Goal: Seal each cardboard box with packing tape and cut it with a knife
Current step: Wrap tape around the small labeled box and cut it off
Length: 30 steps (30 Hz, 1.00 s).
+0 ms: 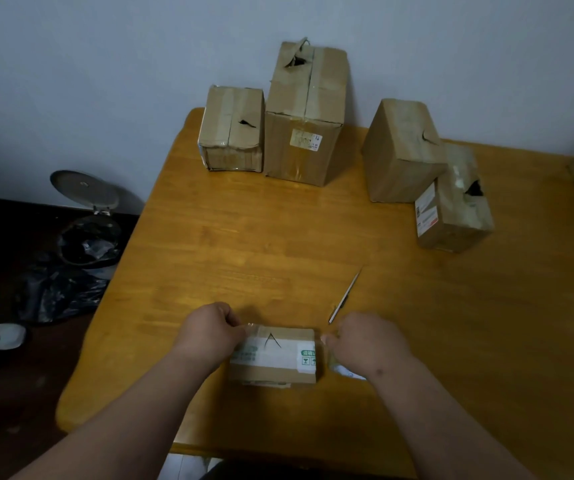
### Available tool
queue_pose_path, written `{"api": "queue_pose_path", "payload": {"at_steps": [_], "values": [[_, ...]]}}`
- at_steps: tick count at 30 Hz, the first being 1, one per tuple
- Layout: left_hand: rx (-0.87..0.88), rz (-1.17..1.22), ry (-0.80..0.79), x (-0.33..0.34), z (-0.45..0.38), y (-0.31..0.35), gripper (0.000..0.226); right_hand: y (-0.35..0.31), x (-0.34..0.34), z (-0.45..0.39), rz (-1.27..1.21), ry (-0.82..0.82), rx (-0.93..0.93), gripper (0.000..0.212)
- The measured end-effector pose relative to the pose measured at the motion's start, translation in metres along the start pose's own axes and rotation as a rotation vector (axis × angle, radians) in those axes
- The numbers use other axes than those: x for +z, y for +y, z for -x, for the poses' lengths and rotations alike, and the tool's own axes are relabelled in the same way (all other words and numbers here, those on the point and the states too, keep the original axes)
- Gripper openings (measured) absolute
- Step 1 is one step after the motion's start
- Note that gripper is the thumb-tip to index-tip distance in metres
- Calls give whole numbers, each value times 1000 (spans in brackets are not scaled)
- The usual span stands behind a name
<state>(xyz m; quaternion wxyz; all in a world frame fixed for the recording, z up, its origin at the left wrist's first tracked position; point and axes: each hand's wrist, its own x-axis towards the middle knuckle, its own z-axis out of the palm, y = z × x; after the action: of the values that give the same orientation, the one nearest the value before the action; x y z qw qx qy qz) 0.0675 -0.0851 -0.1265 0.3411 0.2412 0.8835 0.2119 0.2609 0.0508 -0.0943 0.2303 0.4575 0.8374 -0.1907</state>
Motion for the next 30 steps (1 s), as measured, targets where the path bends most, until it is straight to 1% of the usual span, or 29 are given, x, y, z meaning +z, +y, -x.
{"api": "queue_pose_path", "payload": {"at_steps": [7,11,14,19,24,27,30], "values": [[8,-130,47,7,2,0,20,-5,0,-1,91,34,1,43],[13,-178,73,11,3,2,25,-5,-1,-1,114,47,-2,46],[39,-197,81,16,4,2,28,-5,0,-2,124,47,1,45],[50,-157,102,23,9,1,19,-4,3,-5,115,37,-7,47],[56,-147,125,28,13,0,19,-4,7,-8,121,45,2,46],[56,-150,143,31,15,2,14,-5,11,-11,127,38,16,52],[57,-153,143,31,15,2,13,-9,14,-12,167,27,42,65]]}}
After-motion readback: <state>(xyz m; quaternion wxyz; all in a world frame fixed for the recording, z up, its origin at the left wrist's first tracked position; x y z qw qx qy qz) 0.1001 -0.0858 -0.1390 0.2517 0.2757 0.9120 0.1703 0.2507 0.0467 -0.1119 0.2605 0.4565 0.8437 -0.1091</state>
